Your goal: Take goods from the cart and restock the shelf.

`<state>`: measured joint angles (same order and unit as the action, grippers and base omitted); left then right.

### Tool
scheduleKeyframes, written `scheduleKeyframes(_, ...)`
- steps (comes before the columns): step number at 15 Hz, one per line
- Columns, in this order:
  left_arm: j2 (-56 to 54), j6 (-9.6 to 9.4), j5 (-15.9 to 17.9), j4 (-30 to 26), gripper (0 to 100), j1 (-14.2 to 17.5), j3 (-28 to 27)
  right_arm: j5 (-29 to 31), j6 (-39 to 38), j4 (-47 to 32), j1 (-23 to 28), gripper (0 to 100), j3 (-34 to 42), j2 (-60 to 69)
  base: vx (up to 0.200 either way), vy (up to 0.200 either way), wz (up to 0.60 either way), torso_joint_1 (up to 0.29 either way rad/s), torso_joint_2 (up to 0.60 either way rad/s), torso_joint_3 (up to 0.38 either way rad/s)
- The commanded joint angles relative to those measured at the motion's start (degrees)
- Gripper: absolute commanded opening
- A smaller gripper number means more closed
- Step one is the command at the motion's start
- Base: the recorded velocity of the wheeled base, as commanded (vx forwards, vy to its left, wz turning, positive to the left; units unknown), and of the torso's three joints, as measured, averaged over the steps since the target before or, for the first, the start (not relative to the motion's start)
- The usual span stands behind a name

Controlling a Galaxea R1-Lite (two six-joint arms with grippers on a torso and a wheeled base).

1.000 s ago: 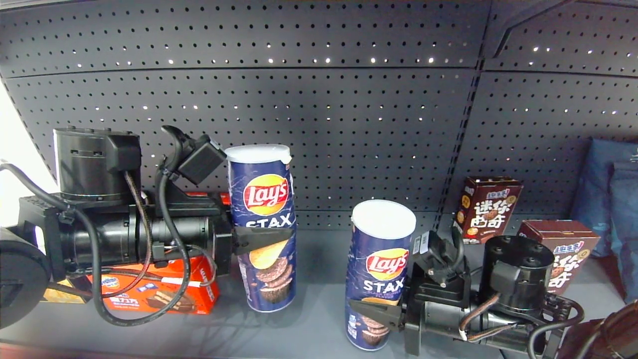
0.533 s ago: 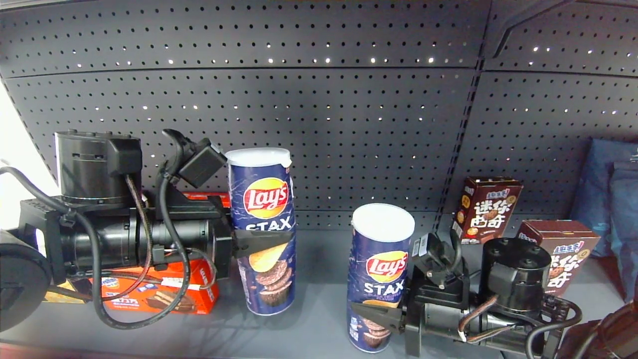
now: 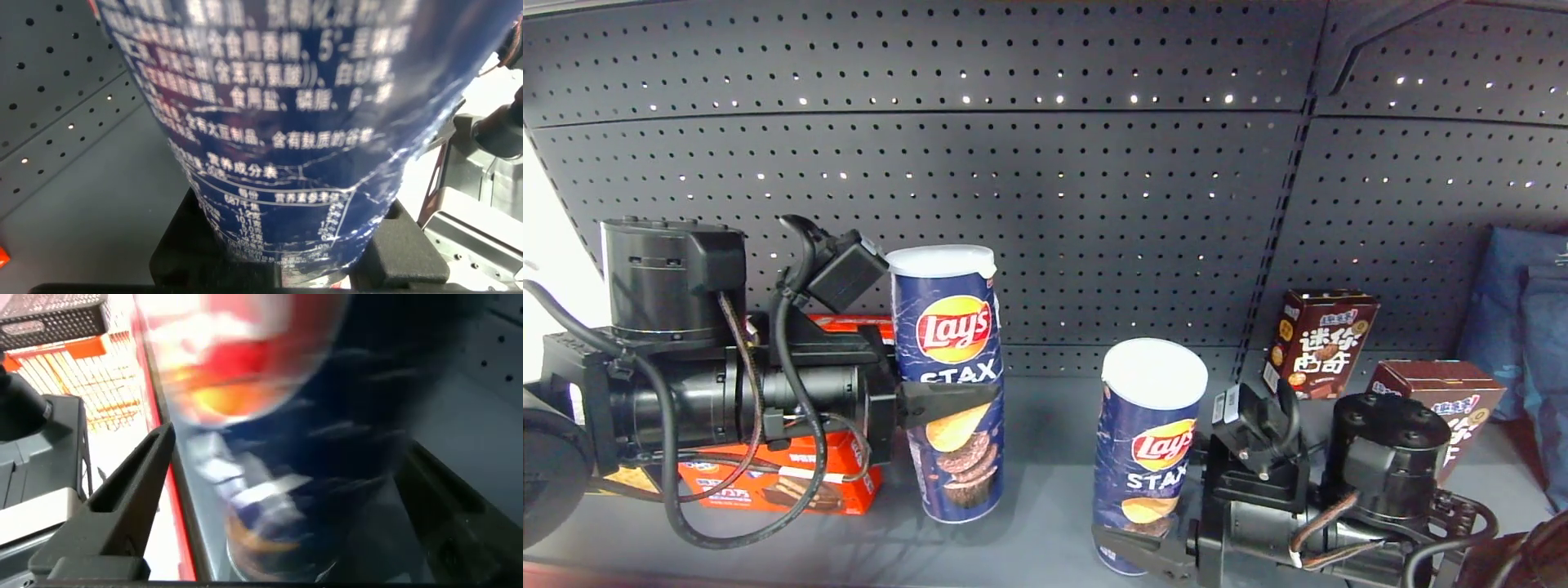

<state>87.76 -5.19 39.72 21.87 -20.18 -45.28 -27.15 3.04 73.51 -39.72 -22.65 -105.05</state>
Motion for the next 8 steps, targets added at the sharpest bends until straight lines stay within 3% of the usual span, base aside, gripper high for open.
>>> scheduleKeyframes(1, -0.3, 0.01, 0.0, 0.0, 0, 0.0, 0.1, -0.1, 0.0, 0.1, -0.3, 100, 1.9, 1.8, 0.0, 0.0, 0.0, 0.0, 0.0, 0.0)
scheduleKeyframes(8, -1.1, 0.01, -0.1, -0.3, 0, 0.0, 0.1, -0.1, 0.0, 0.1, 0.1, 100, 10.3, 7.8, 0.0, 0.0, 0.0, 0.0, 0.0, 0.0)
